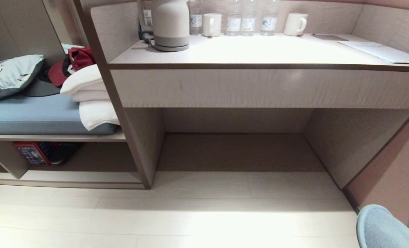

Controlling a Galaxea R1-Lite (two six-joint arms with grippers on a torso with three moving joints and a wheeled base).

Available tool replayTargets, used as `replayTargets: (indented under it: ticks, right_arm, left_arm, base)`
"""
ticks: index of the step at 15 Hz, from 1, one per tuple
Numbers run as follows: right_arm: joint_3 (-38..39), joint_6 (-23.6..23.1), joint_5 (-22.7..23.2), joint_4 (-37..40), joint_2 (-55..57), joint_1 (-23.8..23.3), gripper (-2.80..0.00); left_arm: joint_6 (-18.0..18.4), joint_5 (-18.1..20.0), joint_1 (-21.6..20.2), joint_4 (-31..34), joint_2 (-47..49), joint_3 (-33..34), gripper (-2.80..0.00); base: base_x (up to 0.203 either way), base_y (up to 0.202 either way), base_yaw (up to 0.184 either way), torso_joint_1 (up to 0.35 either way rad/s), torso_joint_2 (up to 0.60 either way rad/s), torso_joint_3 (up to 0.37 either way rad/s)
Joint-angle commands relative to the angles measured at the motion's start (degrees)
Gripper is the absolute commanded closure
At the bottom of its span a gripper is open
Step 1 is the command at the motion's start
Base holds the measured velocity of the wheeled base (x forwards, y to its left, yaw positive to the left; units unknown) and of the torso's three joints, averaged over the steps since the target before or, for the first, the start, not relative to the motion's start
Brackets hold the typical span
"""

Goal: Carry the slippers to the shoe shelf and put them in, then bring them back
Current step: Place the slippers on the floor

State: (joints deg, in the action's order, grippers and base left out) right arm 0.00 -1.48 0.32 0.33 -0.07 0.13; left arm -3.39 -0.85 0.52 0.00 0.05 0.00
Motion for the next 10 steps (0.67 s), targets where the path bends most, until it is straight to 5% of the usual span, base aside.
replayTargets:
  ticks: [1,10]
  right_arm:
    - [0.09,-0.02,0.03,0.02,-0.1,0.04,0.0]
    - [0.09,-0.02,0.03,0.02,-0.1,0.04,0.0]
  left_arm:
    - [-0.04,-0.03,0.0,0.0,0.04,0.0,0.0]
    - [-0.04,-0.03,0.0,0.0,0.04,0.0,0.0]
  base:
    - [0.0,0.0,0.0,0.002,0.01,-0.203]
    - [0.0,0.0,0.0,0.003,0.0,-0.198]
